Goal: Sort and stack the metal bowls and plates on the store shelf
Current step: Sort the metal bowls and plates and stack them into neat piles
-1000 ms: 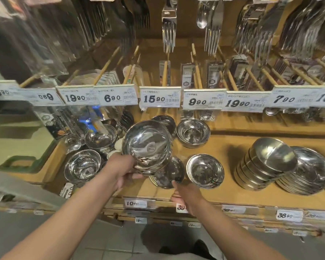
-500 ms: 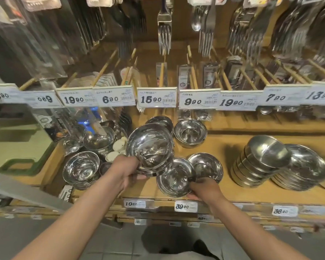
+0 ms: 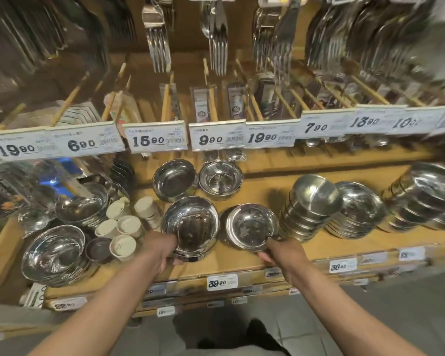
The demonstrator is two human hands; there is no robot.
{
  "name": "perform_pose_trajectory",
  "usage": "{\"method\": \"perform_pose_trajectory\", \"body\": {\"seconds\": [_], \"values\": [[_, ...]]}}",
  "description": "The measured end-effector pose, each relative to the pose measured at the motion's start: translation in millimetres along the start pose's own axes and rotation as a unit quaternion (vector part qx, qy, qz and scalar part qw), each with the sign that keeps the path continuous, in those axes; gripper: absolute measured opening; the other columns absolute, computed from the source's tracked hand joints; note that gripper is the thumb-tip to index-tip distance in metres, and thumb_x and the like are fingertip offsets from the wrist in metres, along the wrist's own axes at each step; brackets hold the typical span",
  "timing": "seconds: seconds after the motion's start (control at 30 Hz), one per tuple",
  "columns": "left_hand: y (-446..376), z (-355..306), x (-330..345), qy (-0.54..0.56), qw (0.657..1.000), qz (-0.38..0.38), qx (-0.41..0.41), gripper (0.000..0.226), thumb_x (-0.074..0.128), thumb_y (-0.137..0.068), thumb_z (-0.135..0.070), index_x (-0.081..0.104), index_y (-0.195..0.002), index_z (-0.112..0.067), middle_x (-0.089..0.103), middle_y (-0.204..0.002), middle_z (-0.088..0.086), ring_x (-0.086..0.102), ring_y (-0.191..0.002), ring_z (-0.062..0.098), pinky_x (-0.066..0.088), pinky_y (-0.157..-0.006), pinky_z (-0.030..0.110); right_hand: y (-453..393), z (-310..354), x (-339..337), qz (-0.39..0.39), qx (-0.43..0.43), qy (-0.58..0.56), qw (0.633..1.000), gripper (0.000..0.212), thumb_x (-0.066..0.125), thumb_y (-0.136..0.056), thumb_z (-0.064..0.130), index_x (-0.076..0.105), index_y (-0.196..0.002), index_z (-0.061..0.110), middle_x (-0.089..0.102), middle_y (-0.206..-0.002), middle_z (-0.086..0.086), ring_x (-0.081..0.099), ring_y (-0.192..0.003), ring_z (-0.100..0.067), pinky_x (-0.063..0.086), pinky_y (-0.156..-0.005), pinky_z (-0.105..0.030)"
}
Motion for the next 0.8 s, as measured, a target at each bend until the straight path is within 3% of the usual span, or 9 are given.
{"method": "perform_pose_trajectory", "body": {"seconds": [0.07,0.2,0.3,0.37,0.4,0.47,0.53,0.67,0.8], "values": [[-2.3,5.2,-0.1,-0.006,1.0,0.001,-0.005,0.013,0.058,-0.094,0.007,0.059,-0.106,0.003,0.071,-0.088,0.024,0.072,-0.07,0.036,0.061,-0.052,0.04,-5.4,-0.9,6.2,-0.01,0.019,0.006,1.0,0.019,0.071,-0.089,-0.002,0.065,-0.106,-0.009,0.075,-0.097,-0.024,0.077,-0.075,-0.025,0.06,-0.053,-0.024],[-7.5,13.4,-0.3,0.012,1.0,0.003,-0.018,0.013,0.054,-0.097,0.005,0.055,-0.107,-0.002,0.071,-0.096,0.024,0.074,-0.072,0.034,0.061,-0.052,0.038,-15.7,-5.0,18.0,-0.003,0.052,0.029,0.998,0.016,0.069,-0.092,0.001,0.064,-0.102,-0.01,0.075,-0.093,-0.024,0.078,-0.079,-0.029,0.064,-0.077,-0.037],[-12.0,19.8,-0.2,0.034,0.999,0.011,-0.036,0.021,0.048,-0.099,0.006,0.053,-0.119,0.002,0.069,-0.107,0.029,0.074,-0.085,0.04,0.061,-0.08,0.054,-23.4,-8.7,20.9,-0.003,0.064,0.045,0.997,0.013,0.069,-0.091,0.002,0.064,-0.098,-0.007,0.074,-0.087,-0.018,0.077,-0.078,-0.03,0.063,-0.082,-0.042],[-13.5,24.1,-0.4,0.047,0.998,0.018,-0.041,0.03,0.045,-0.099,0.007,0.05,-0.128,0.001,0.066,-0.116,0.029,0.073,-0.091,0.042,0.059,-0.086,0.056,-27.6,-10.5,19.6,0.014,0.075,0.084,0.993,0.013,0.069,-0.091,0.007,0.063,-0.095,-0.004,0.07,-0.07,-0.013,0.075,-0.079,-0.035,0.056,-0.091,-0.051],[-12.7,25.1,-1.2,0.054,0.998,0.016,-0.041,0.03,0.047,-0.099,0.007,0.049,-0.127,0.0,0.066,-0.115,0.027,0.072,-0.094,0.043,0.061,-0.083,0.054,-28.3,-11.1,18.9,0.021,0.085,0.095,0.992,0.014,0.07,-0.091,0.01,0.062,-0.094,-0.001,0.067,-0.067,-0.013,0.074,-0.08,-0.038,0.057,-0.089,-0.051],[-10.3,26.0,-4.1,0.06,0.997,0.006,-0.039,0.021,0.054,-0.097,0.004,0.048,-0.116,-0.001,0.066,-0.098,0.021,0.071,-0.094,0.042,0.064,-0.07,0.045,-30.1,-10.2,17.3,0.022,0.095,0.08,0.992,0.015,0.07,-0.092,0.011,0.061,-0.095,0.0,0.064,-0.074,-0.014,0.074,-0.08,-0.038,0.063,-0.064,-0.036],[-7.5,25.5,-5.8,0.049,0.998,0.007,-0.04,0.02,0.063,-0.096,-0.004,0.047,-0.108,-0.006,0.063,-0.085,0.013,0.068,-0.087,0.038,0.06,-0.071,0.042,-31.7,-7.9,18.0,0.021,0.093,0.042,0.995,0.015,0.067,-0.094,0.008,0.059,-0.102,-0.002,0.066,-0.083,-0.017,0.073,-0.082,-0.035,0.06,-0.049,-0.028],[7.6,17.8,-9.5,-0.011,1.0,-0.002,0.009,0.02,0.067,-0.094,-0.019,0.051,-0.103,-0.011,0.064,-0.08,0.008,0.062,-0.071,0.025,0.052,-0.065,0.035,-30.6,-6.2,23.9,0.029,0.094,0.0,0.995,0.01,0.062,-0.096,0.0,0.06,-0.106,-0.001,0.073,-0.103,-0.023,0.073,-0.095,-0.033,0.064,-0.066,-0.035],[36.0,-3.3,-10.8,-0.145,0.965,-0.094,0.196,0.023,0.065,-0.089,-0.014,0.052,-0.108,-0.019,0.061,-0.086,-0.009,0.061,-0.081,0.014,0.043,-0.062,0.024,-24.3,-7.9,24.5,0.015,0.097,-0.005,0.995,0.011,0.062,-0.096,-0.002,0.061,-0.106,-0.005,0.073,-0.103,-0.022,0.075,-0.087,-0.031,0.064,-0.061,-0.033]]}}
Point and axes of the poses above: each hand's wrist, its own y-axis away from the middle knuckle, its own x-axis out of the palm, z = x × y, the point moved 2 cm from there along -y, towards the middle knuckle
